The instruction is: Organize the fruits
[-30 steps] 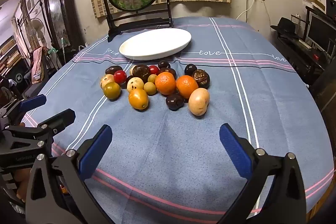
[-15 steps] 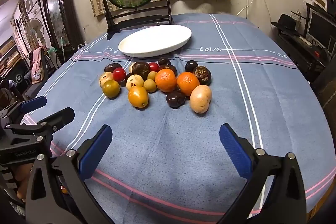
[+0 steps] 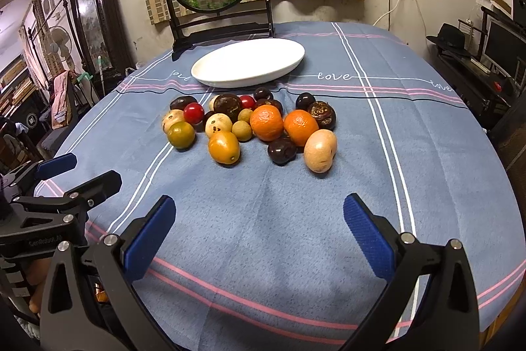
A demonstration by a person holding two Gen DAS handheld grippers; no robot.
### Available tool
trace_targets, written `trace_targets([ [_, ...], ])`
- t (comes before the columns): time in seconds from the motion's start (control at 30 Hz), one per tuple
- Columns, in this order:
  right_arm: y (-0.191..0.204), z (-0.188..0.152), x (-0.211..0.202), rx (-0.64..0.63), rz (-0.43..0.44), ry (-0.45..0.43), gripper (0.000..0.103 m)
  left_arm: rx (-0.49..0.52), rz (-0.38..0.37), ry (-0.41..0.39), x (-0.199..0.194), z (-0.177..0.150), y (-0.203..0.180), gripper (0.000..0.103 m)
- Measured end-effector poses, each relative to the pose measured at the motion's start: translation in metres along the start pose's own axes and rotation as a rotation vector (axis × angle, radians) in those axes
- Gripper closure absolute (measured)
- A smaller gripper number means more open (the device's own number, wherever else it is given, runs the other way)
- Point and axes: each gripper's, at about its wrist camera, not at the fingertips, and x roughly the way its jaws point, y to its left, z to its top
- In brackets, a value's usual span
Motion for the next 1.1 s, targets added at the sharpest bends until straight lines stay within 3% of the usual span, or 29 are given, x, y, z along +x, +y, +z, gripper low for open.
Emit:
trace_targets([
  [1.1,0.014,-0.005,-0.015,-0.031,0.007,-0.035,0.001,0.009,0.010,-0.007,-0.006,-0.007,-0.002,0.002],
])
